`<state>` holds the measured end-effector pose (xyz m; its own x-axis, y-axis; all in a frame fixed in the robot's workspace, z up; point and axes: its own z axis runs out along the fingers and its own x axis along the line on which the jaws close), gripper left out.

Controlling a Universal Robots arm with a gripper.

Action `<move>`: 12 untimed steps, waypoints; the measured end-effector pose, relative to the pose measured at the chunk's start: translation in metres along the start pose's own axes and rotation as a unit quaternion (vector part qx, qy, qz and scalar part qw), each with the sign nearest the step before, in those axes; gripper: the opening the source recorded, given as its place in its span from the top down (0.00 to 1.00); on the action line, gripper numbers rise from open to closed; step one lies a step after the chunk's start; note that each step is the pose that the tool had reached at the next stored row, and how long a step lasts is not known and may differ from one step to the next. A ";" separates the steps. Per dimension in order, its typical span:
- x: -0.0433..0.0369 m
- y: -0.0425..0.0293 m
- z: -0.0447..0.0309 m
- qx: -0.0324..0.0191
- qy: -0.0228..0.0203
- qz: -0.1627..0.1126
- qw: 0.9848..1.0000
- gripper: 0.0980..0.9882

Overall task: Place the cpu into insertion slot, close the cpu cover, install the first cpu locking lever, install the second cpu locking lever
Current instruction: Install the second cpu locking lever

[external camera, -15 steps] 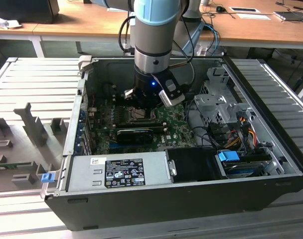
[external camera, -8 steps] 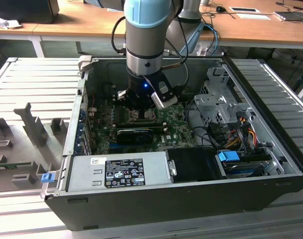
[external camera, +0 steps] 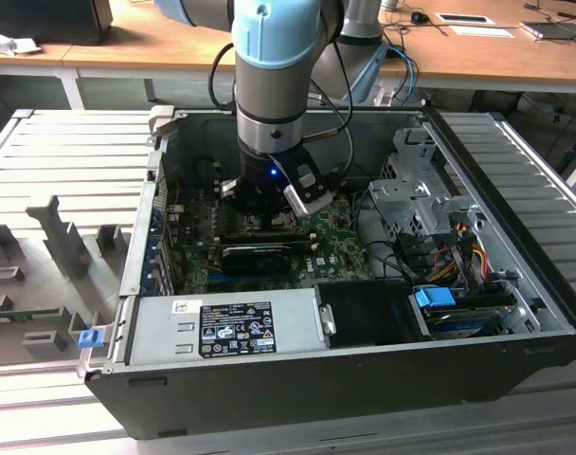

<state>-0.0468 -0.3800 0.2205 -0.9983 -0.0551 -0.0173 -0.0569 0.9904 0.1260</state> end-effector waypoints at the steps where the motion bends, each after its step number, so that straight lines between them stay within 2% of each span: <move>1: 0.0006 -0.0007 -0.0001 -0.002 0.000 0.000 1.000 0.99; 4: 0.0024 -0.0039 -0.0005 -0.005 0.000 -0.003 1.000 0.99; 8: 0.0071 -0.0042 -0.0006 -0.007 0.001 -0.010 1.000 0.99; 12: 0.0093 -0.0042 -0.0004 -0.007 0.004 -0.030 1.000 0.99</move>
<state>-0.0558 -0.3848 0.2202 -0.9931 -0.1159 -0.0181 -0.1173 0.9833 0.1391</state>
